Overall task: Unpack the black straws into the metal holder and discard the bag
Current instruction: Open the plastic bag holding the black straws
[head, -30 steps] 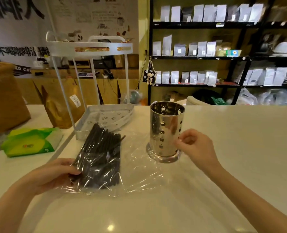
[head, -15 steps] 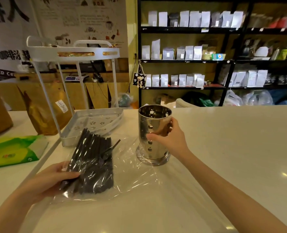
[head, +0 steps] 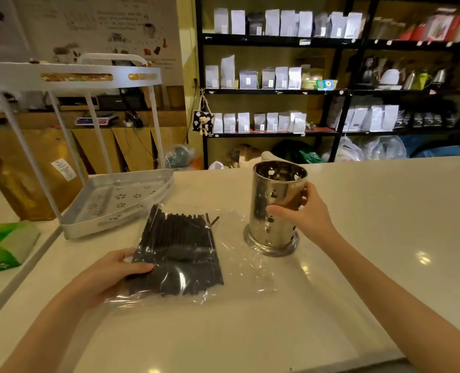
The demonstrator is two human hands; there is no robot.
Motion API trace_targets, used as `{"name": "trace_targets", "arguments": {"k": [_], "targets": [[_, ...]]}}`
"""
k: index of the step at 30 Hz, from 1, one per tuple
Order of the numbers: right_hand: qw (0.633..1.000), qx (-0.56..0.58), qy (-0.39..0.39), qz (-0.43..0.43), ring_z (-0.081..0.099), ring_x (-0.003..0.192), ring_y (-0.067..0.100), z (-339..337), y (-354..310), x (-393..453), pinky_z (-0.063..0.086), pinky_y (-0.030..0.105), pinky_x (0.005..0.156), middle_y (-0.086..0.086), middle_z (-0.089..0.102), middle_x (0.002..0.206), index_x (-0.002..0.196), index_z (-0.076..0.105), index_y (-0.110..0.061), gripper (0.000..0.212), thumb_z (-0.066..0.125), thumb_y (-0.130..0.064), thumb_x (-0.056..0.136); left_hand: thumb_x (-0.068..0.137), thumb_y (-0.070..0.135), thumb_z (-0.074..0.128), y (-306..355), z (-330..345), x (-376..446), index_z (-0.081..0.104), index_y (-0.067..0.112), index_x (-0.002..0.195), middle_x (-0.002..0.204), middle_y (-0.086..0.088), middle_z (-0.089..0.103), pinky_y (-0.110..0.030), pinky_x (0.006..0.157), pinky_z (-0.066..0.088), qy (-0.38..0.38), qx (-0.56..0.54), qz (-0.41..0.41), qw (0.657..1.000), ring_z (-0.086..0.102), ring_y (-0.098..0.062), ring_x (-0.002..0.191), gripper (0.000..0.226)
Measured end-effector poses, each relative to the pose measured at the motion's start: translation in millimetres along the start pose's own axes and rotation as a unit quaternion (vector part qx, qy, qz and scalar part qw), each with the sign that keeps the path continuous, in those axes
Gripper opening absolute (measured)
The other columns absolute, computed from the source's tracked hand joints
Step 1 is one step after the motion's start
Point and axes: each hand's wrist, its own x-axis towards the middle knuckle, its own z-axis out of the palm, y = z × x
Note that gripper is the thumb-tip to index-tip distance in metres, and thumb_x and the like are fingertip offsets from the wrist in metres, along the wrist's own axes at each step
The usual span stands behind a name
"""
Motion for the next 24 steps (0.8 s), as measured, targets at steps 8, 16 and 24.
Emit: {"name": "trace_targets", "arguments": {"k": [8,16,24], "targets": [[0.998,-0.016,-0.054,0.005,0.046,0.125,0.028,-8,5,8,0.044,0.040,0.097,0.007,0.048,0.137,0.140,0.026,-0.019,0.095,0.080,-0.033,0.064,0.075,0.010,0.071,10,8,-11,0.063,-0.001,0.097,0.088,-0.024,0.071,-0.033,0.050,0.056,0.071,0.118,-0.019,0.990,0.068,-0.031,0.066,0.026],[0.948,-0.004,0.221,-0.227,0.043,0.121,0.023,20,-23,-27,0.038,0.033,0.104,0.014,0.045,0.132,0.132,0.037,-0.006,0.065,0.066,-0.027,0.078,0.078,0.032,0.068,25,8,-29,0.062,0.003,0.087,0.075,-0.008,0.061,-0.028,0.050,0.055,0.115,0.299,-0.059,0.946,0.061,-0.019,0.065,0.031],[0.879,-0.191,-0.197,-0.390,0.052,0.114,0.017,111,-48,-64,0.038,0.023,0.094,0.004,0.060,0.123,0.126,0.052,-0.014,0.039,0.049,-0.033,0.092,0.096,0.035,0.037,30,-16,-30,0.062,0.003,0.099,0.081,-0.012,0.069,-0.030,0.064,0.053,0.119,0.249,-0.099,0.956,0.066,-0.022,0.069,0.040]]}}
